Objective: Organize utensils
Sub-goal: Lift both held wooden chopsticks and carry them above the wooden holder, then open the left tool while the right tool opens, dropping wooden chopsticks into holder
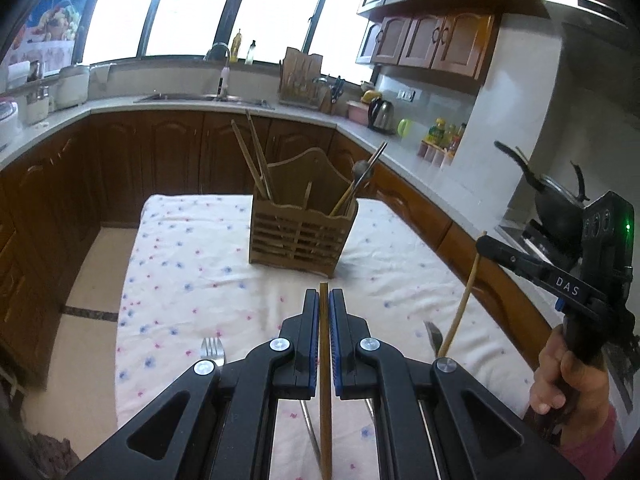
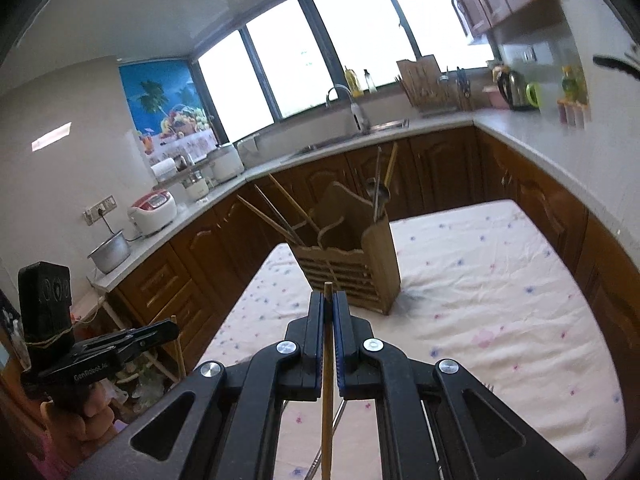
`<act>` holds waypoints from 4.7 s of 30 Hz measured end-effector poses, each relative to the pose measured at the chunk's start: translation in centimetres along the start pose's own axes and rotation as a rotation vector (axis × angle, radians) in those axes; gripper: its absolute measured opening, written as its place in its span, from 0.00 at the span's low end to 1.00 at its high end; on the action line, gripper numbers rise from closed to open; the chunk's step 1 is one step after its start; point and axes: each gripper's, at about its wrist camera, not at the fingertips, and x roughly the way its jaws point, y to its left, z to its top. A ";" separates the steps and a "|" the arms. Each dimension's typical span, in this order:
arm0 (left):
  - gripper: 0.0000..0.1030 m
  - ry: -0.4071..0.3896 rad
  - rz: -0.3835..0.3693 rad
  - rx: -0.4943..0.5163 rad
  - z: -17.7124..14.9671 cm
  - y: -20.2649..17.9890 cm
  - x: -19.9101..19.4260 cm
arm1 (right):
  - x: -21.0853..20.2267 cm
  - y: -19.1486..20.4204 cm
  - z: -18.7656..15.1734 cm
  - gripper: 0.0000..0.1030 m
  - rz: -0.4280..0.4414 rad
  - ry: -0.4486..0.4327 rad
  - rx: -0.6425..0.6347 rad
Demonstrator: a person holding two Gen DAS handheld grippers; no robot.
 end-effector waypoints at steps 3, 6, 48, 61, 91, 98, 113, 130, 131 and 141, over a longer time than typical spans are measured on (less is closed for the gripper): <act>0.03 -0.025 -0.004 0.001 0.3 0.4 -1.4 | -0.7 0.5 0.5 0.04 0.004 -0.024 -0.014; 0.03 -0.054 -0.005 0.001 0.4 0.6 -2.3 | -1.1 0.9 0.7 0.04 0.009 -0.043 -0.022; 0.03 -0.267 -0.008 -0.018 6.2 3.7 -0.4 | 1.4 -0.5 7.0 0.04 -0.005 -0.211 0.001; 0.03 -0.393 0.021 -0.006 9.5 4.6 2.6 | 3.4 -0.2 11.9 0.04 -0.024 -0.359 -0.024; 0.03 -0.524 0.097 -0.056 9.6 6.0 13.8 | 10.6 -3.5 11.6 0.04 -0.093 -0.404 -0.028; 0.03 -0.531 0.117 -0.049 9.4 4.9 14.8 | 11.6 -4.2 11.0 0.04 -0.092 -0.378 -0.007; 0.03 -0.497 0.114 -0.048 7.2 4.4 16.7 | 12.4 -4.0 10.5 0.04 -0.102 -0.377 -0.022; 0.03 -0.322 0.125 -0.040 9.4 5.6 18.0 | 13.9 -3.8 8.3 0.04 -0.104 -0.273 -0.019; 0.04 -0.320 0.125 -0.039 9.6 5.7 17.9 | 13.9 -3.8 8.3 0.04 -0.103 -0.271 -0.017; 0.05 -0.273 0.120 -0.063 10.5 6.1 18.7 | 13.9 -4.1 8.9 0.09 -0.095 -0.252 0.006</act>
